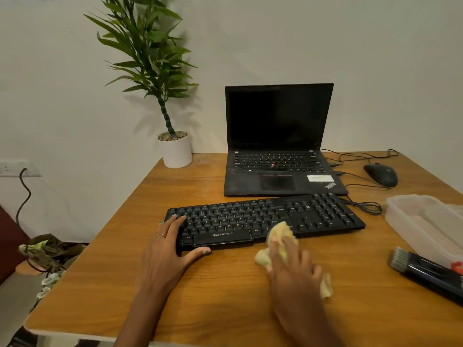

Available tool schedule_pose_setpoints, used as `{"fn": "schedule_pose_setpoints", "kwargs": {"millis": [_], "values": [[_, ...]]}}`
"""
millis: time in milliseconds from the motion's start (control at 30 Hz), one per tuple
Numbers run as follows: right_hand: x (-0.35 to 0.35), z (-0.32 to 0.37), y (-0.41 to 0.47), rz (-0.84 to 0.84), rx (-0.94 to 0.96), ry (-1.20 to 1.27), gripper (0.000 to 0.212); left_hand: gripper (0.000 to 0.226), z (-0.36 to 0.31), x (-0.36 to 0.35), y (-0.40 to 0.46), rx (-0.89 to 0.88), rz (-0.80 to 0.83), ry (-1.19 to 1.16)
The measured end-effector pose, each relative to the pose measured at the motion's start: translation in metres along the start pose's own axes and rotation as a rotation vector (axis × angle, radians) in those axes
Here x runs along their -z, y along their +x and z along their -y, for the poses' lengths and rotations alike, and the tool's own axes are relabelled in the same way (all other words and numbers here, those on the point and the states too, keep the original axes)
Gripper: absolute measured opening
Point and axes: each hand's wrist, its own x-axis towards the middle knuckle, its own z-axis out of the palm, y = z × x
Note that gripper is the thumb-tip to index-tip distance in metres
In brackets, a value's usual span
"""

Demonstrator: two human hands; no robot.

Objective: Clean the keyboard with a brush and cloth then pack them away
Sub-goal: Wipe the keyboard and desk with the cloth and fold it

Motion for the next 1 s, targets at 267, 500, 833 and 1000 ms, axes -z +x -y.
{"fn": "schedule_pose_setpoints", "kwargs": {"millis": [267, 500, 833, 1000], "values": [[-0.008, 0.030, -0.001, -0.029, 0.121, 0.046, 0.066, 0.097, 0.005, -0.001, 0.001, -0.005, -0.017, -0.028], [-0.013, 0.036, -0.003, -0.069, 0.317, 0.133, 0.060, 0.102, 0.004, 0.000, -0.001, -0.018, -0.019, -0.036], [-0.005, 0.057, 0.002, 0.099, 0.454, 0.274, 0.056, 0.099, 0.004, -0.001, -0.001, -0.050, -0.047, -0.044], [-0.008, 0.037, 0.006, 0.088, 0.417, 0.114, 0.056, 0.095, 0.005, 0.003, -0.003, -0.027, -0.062, -0.156]]}}
